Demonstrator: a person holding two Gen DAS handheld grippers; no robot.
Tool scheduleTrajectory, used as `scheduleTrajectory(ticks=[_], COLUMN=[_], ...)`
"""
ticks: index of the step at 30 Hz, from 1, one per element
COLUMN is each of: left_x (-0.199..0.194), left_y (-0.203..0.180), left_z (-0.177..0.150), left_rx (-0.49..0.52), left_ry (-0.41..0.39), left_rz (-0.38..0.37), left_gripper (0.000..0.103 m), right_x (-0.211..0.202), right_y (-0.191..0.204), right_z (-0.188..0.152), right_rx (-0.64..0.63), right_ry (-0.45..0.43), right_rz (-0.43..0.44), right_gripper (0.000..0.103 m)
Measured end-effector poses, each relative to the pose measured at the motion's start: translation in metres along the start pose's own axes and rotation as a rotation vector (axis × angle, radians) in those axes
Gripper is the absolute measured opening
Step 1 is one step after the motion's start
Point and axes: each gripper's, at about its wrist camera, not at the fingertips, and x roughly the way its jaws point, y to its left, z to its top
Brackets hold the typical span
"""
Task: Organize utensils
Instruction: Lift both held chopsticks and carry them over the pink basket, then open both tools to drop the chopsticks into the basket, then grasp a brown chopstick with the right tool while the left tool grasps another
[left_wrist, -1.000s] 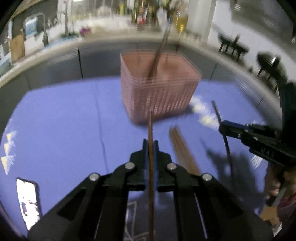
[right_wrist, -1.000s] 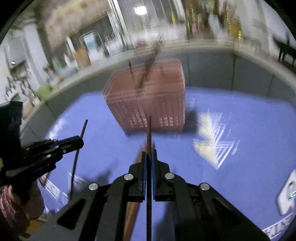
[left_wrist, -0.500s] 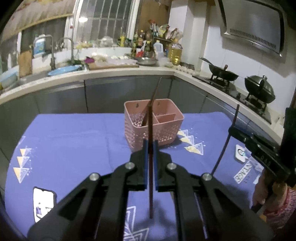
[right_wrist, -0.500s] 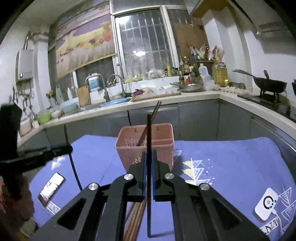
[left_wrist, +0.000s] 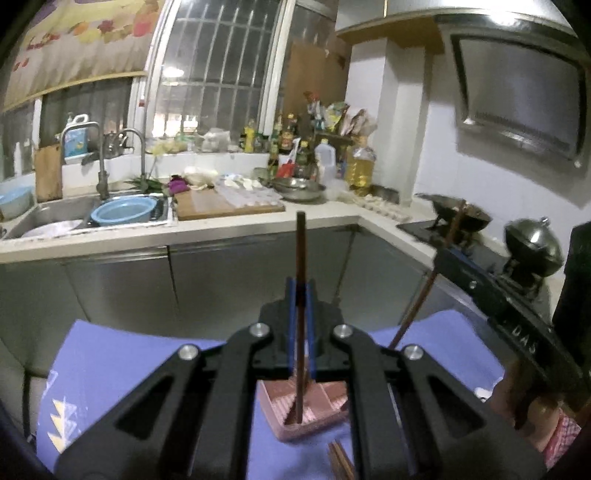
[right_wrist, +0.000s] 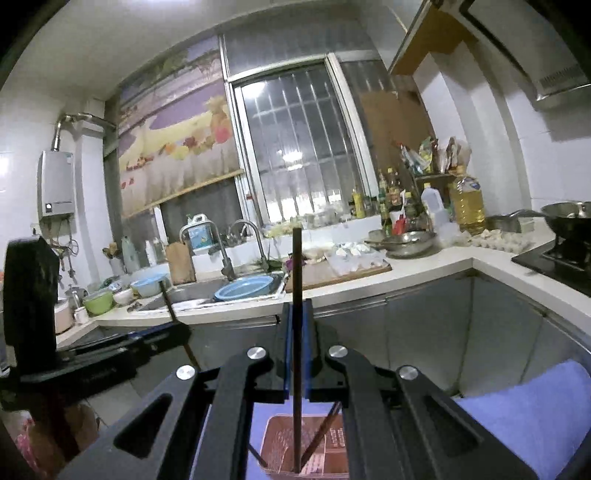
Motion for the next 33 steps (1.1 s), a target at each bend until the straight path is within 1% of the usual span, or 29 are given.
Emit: scheduleTrajectory(ticks=[2,4,5,6,7,8,9,10,11,13,15,16,17,19,20,21,23,25,26,27,28,29,30,33], left_x=[0.027,0.059,0.073,0.091,0.106,0.116,0.129,0.137,0.141,0.136,0.121,0.11,0.101,0.073,0.06,0.042,0.018,0.002,-0.001,-0.001,0.002,0.004,0.004,0.006], left_y=[0.0,0.003,0.003,0.002,0.001,0.001,0.001,0.002,0.004,0.01,0.015,0.019,0.021,0.026,0.027,0.027,0.024,0.018,0.015,0.009,0.006,-0.002,-0.006,-0.024], left_z=[-0.004,-0.014,-0.02,-0.029,-0.038,-0.045,-0.055,-0.064,-0.07,-0.078,-0.076,-0.075,-0.071,-0.069,-0.07,-0.076,-0.093,-0.127,-0.144,-0.169,-0.187,-0.212,-0.226,-0.266], left_rx=[0.01,0.006,0.005,0.008,0.008,0.008,0.004,-0.002,-0.013,-0.036,-0.06,-0.079,-0.099,-0.132,-0.14,-0.142,-0.13,-0.107,-0.1,-0.094,-0.093,-0.092,-0.092,-0.098], left_ry=[0.048,0.138,0.182,0.242,0.292,0.319,0.364,0.397,0.419,0.408,0.364,0.338,0.314,0.259,0.237,0.211,0.194,0.229,0.261,0.322,0.371,0.434,0.463,0.545], left_rz=[0.017,0.004,-0.004,-0.007,-0.001,0.014,0.05,0.077,0.083,0.105,0.14,0.139,0.136,0.142,0.138,0.127,0.114,0.079,0.067,0.041,0.019,-0.012,-0.028,-0.083], left_gripper=[0.005,0.005,0.005,0.005,0.005,0.006,0.012,0.019,0.021,0.032,0.037,0.038,0.038,0.039,0.039,0.039,0.039,0.039,0.039,0.039,0.039,0.039,0.039,0.039], right_x=[0.027,0.054,0.068,0.078,0.088,0.097,0.104,0.106,0.105,0.096,0.081,0.074,0.067,0.044,0.035,0.017,-0.007,-0.036,-0.048,-0.055,-0.059,-0.065,-0.072,-0.089], right_y=[-0.004,-0.012,-0.019,-0.02,-0.023,-0.025,-0.027,-0.032,-0.033,-0.041,-0.042,-0.041,-0.04,-0.035,-0.032,-0.028,-0.023,-0.019,-0.018,-0.015,-0.014,-0.011,-0.008,0.004], right_z=[-0.011,-0.029,-0.042,-0.05,-0.06,-0.07,-0.081,-0.087,-0.09,-0.093,-0.087,-0.083,-0.079,-0.071,-0.068,-0.068,-0.079,-0.112,-0.138,-0.159,-0.175,-0.193,-0.213,-0.248], right_rx=[-0.003,0.021,0.045,0.06,0.074,0.088,0.102,0.123,0.148,0.229,0.259,0.26,0.257,0.248,0.242,0.228,0.194,0.161,0.14,0.122,0.111,0.103,0.098,0.046], right_ry=[0.046,0.13,0.189,0.233,0.283,0.327,0.368,0.379,0.383,0.369,0.337,0.325,0.314,0.281,0.267,0.252,0.266,0.32,0.382,0.439,0.48,0.523,0.568,0.634], right_rz=[-0.013,-0.019,-0.01,-0.005,0.0,0.002,-0.006,-0.02,-0.012,0.042,0.048,0.047,0.047,0.045,0.046,0.042,0.032,0.004,-0.015,-0.027,-0.034,-0.041,-0.044,-0.06], right_gripper=[0.005,0.005,0.005,0.005,0.005,0.005,0.007,0.008,0.008,0.008,0.012,0.018,0.03,0.045,0.045,0.045,0.045,0.045,0.042,0.038,0.031,0.028,0.025,0.022])
